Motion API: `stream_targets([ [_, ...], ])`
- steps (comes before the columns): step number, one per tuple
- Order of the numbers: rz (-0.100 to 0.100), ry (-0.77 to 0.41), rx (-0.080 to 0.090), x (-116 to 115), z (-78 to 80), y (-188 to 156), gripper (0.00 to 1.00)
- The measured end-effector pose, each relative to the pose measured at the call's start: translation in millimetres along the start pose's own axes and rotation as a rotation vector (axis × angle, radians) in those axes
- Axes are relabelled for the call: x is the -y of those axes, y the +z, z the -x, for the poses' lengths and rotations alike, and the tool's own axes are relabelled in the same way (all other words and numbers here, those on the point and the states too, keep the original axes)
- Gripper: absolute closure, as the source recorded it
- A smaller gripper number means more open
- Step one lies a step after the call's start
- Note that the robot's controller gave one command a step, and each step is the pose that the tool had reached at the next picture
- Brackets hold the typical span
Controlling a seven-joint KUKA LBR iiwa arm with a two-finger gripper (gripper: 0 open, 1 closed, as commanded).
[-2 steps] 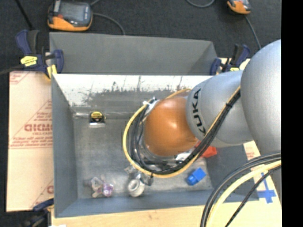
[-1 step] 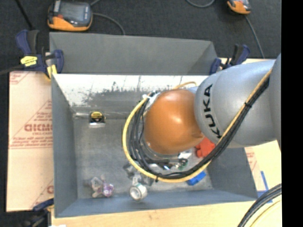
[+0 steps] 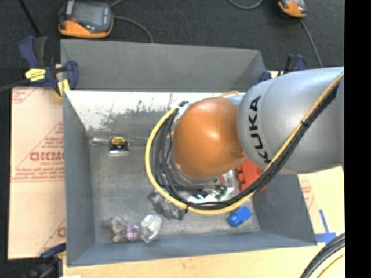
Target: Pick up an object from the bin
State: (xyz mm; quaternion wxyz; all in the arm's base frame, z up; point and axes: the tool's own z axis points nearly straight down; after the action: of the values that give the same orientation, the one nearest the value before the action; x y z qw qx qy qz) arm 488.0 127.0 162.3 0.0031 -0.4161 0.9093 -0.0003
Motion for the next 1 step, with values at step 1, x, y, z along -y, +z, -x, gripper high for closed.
stream_targets([
  [1,0.002,0.002,-0.003,-0.6,-0.9,1.1,0.00],
])
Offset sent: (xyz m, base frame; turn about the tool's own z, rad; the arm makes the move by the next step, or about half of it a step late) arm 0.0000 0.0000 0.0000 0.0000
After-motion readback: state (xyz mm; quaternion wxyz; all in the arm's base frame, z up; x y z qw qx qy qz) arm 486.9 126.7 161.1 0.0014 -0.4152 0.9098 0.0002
